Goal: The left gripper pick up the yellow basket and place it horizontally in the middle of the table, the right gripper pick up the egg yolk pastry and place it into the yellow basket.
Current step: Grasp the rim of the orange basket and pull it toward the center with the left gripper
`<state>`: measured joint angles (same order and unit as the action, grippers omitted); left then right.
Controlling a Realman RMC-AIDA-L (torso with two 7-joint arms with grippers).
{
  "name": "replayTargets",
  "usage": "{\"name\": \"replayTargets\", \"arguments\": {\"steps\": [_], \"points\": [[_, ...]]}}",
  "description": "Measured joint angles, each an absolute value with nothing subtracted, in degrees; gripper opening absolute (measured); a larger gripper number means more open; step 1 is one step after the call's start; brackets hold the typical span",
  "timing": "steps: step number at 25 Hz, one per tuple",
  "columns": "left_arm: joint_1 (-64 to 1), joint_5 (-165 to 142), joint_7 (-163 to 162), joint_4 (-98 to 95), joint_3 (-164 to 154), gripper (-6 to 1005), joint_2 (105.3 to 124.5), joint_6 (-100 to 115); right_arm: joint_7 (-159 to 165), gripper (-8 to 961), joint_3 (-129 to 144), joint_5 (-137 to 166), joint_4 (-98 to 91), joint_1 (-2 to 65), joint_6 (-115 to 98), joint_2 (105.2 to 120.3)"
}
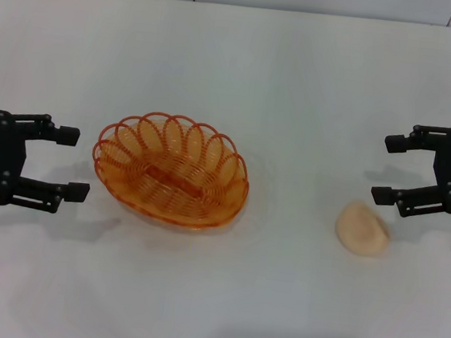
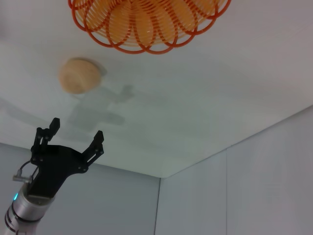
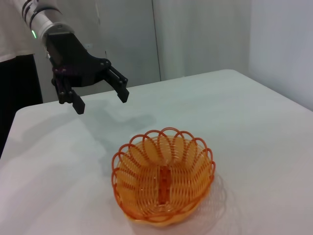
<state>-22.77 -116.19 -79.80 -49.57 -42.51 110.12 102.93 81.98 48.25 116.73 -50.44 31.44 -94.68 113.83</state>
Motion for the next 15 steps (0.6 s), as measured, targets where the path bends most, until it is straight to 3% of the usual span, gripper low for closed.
{"name": "replayTargets", "arguments": {"steps": [15], "points": [[-23.0,-116.1,-80.0,-49.8,-42.4,883,110.64,102.5,81.8,871,48.3,117.2,-50.4,31.3,-93.8,114.12]]}}
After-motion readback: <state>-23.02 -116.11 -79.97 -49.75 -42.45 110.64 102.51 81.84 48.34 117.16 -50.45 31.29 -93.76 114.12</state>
